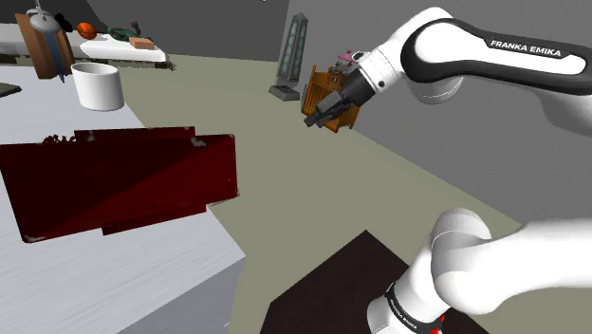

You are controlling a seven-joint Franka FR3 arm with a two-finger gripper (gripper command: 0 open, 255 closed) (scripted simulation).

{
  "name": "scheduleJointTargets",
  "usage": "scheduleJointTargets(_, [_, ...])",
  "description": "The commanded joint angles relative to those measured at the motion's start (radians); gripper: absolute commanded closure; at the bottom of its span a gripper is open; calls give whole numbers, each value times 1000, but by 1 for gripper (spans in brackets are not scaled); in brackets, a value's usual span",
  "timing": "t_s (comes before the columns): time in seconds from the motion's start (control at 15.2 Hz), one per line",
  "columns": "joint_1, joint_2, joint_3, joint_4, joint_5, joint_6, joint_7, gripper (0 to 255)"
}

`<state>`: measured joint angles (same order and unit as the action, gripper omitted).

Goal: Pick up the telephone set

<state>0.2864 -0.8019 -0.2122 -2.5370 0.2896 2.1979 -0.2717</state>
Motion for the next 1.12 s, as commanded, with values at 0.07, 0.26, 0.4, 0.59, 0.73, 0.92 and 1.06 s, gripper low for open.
scheduleJointTargets(0.07, [124,23,-65,-32,105,136,-156,0])
scheduleJointTargets(0.26, [277,51,-143,-47,223,256,-328,0])
scheduleJointTargets(0.4, [393,66,-205,-47,306,323,-455,0])
scheduleJointTargets(0.59, [584,77,-310,-33,433,404,-659,0])
scheduleJointTargets(0.73, [717,75,-384,-17,515,443,-800,0])
scheduleJointTargets(0.92, [915,55,-494,14,622,481,-1010,0])
scheduleJointTargets(1.06, [1039,33,-562,37,680,492,-1144,0])
